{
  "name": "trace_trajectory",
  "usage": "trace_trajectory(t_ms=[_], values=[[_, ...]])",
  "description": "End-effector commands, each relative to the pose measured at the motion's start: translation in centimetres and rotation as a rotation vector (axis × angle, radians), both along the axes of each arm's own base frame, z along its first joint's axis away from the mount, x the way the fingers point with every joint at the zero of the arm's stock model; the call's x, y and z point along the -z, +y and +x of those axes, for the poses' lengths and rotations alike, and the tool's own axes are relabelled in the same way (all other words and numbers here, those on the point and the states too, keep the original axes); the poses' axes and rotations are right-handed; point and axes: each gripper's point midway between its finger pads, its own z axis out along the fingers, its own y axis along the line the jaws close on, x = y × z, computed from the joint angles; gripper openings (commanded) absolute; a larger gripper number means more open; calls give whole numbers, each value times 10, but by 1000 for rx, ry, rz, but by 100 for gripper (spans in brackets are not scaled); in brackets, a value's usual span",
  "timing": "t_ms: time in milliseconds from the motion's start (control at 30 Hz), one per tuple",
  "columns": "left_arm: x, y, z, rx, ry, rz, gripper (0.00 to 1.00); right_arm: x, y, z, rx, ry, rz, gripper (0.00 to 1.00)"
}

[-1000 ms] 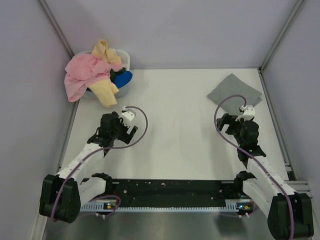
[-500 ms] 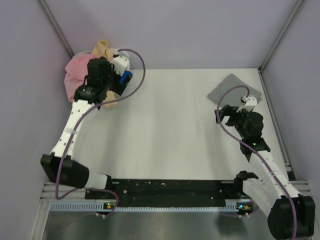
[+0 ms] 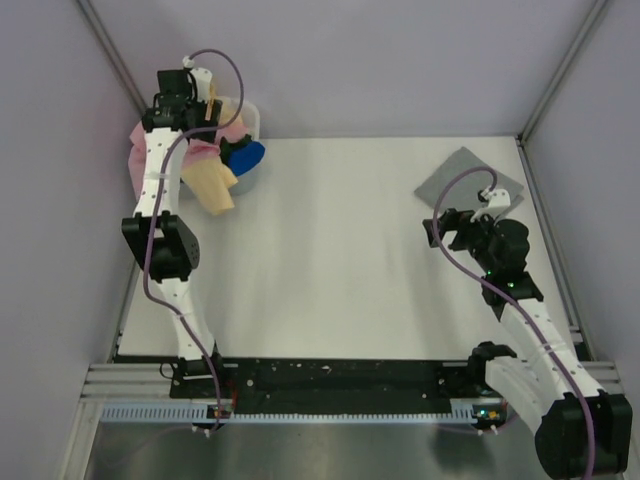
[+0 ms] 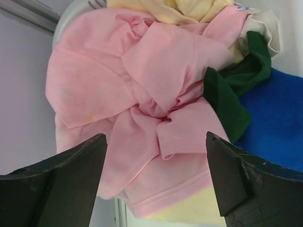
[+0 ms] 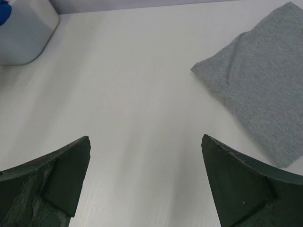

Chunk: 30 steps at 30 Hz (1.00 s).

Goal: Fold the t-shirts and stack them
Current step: Grab crumpled tshirt from bin with the left arm

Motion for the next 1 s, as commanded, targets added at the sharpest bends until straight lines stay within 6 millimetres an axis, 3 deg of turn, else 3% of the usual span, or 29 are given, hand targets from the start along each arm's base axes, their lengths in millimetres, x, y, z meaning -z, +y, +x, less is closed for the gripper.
trace_trajectory(t_ms=[0,67,167,233,267,300,467,533,633,833,967], values=[[27,-9,3,-9,79,-51,88,-6,2,0,-16,-32,-19,98],[43,-11,0,-6,125,-98,82,-4,2,1,-12,-31,-20,98],[55,-6,-3,-27,162,-148,63,-4,2,2,-12,-33,-21,98],[49,0,-1,-41,141,-164,42,-4,2,2,-14,-35,-22,98],[41,3,0,-50,120,-167,27,-4,1,2,-11,-35,-24,98],[31,7,1,-62,90,-167,2,-4,1,2,-10,-37,-26,98],[-45,6,-3,-37,-124,-156,0,-3,2,1,-17,-32,-27,98],[-72,-4,-9,20,-188,-165,0,-3,2,2,-16,-28,-26,98],[-102,-12,-19,86,-251,-150,0,-4,4,1,-23,-32,-21,98],[-108,-31,-33,210,-258,-158,0,-4,5,0,-33,-25,-17,98],[-75,-40,-38,247,-153,-194,2,-4,5,0,-34,-21,-17,98]])
